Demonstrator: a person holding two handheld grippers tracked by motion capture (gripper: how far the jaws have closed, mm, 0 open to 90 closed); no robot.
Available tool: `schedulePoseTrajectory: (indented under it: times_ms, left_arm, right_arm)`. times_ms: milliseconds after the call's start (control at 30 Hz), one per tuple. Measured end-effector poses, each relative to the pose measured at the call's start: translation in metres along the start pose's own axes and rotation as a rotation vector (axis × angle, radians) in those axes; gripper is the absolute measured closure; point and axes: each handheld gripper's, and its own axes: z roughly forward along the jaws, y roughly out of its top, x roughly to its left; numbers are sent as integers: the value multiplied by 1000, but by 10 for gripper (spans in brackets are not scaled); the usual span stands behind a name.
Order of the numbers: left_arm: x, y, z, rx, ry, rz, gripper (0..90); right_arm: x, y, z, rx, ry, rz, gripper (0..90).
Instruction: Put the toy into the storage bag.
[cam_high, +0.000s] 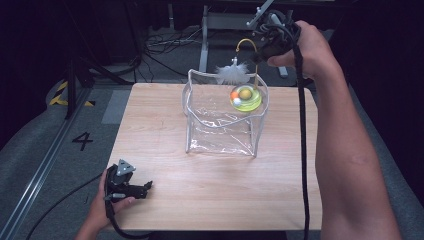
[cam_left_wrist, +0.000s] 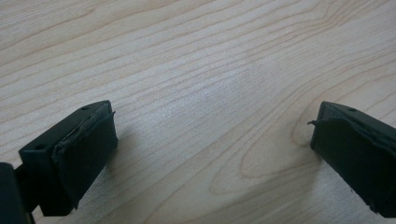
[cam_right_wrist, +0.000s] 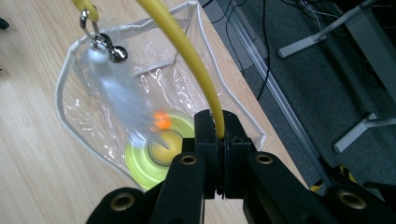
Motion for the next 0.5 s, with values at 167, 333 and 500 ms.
schedulePoseTrajectory:
  times_ms: [167, 333, 500]
  left_arm:
    - [0, 0, 0, -3, 3, 2, 7]
    - [0, 0, 0, -4, 4, -1, 8]
    - [0, 0, 0, -2, 2, 3, 8]
  right_arm:
    - [3, -1, 20, 10, 5, 4, 880]
    - [7, -5, 40, 37, 22, -2, 880]
    - [11, -15, 56, 44, 47, 4, 880]
